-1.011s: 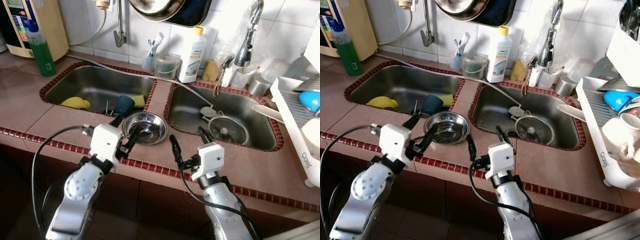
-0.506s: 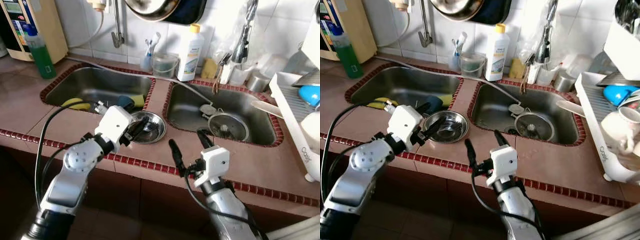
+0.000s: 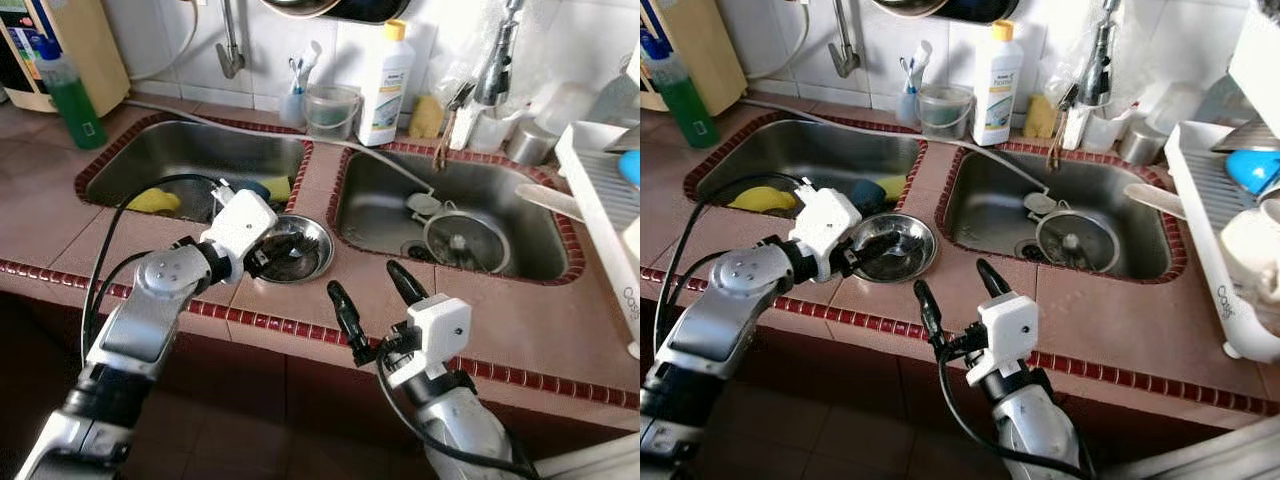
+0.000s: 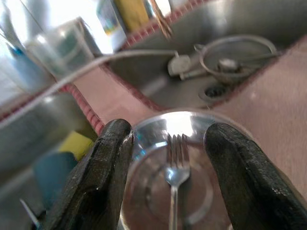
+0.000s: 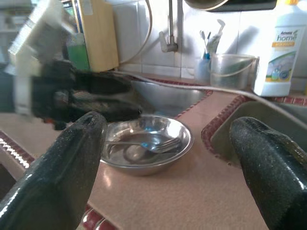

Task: Kitchen organization

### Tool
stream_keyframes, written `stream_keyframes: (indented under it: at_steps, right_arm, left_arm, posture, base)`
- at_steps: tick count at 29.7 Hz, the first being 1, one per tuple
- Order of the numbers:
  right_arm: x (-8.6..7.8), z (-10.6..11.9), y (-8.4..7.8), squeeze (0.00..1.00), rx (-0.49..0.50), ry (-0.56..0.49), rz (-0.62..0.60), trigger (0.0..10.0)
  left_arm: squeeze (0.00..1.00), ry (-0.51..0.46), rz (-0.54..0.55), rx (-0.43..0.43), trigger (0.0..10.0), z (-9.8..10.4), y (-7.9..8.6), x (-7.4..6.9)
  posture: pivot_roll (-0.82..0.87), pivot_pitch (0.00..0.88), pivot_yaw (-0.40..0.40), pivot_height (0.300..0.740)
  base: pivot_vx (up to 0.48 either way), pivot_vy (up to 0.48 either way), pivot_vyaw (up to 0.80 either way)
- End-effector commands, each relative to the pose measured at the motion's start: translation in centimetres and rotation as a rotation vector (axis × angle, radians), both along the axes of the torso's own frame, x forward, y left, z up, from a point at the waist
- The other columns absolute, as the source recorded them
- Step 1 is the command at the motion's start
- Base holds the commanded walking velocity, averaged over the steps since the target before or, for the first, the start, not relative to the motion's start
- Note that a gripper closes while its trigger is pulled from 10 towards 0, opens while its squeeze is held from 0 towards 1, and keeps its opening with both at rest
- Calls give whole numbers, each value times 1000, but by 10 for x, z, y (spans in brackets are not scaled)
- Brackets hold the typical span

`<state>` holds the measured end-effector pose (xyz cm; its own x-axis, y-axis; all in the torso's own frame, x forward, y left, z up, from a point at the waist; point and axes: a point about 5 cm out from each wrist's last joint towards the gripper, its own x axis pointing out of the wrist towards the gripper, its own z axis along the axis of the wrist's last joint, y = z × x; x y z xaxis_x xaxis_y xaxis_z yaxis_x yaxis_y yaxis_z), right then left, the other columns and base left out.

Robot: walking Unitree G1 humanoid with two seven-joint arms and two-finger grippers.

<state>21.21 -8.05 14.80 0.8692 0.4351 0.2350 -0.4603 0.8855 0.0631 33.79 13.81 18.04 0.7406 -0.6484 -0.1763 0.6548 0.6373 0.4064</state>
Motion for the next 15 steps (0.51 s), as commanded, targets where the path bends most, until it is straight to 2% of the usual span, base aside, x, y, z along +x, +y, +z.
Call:
stream_keyframes:
  at_steps: [1,6,15]
  right_arm:
    - [-5,6,1,0,10,0,11,10000]
    - [-14,11,0,0,22,17,18,10000]
    - [-24,16,0,0,32,56,14,10000]
  left_arm:
    - [0,18,-7,20,10000,2,-1,5]
    - [0,38,9,71,10000,1,5,13]
    - [0,70,8,129,10000,0,15,18]
  posture:
    - [-177,166,-5,732]
    - [-190,186,-1,732]
    - [-195,213,4,732]
  base:
    - [0,0,0]
    - [0,0,0]
    - [0,0,0]
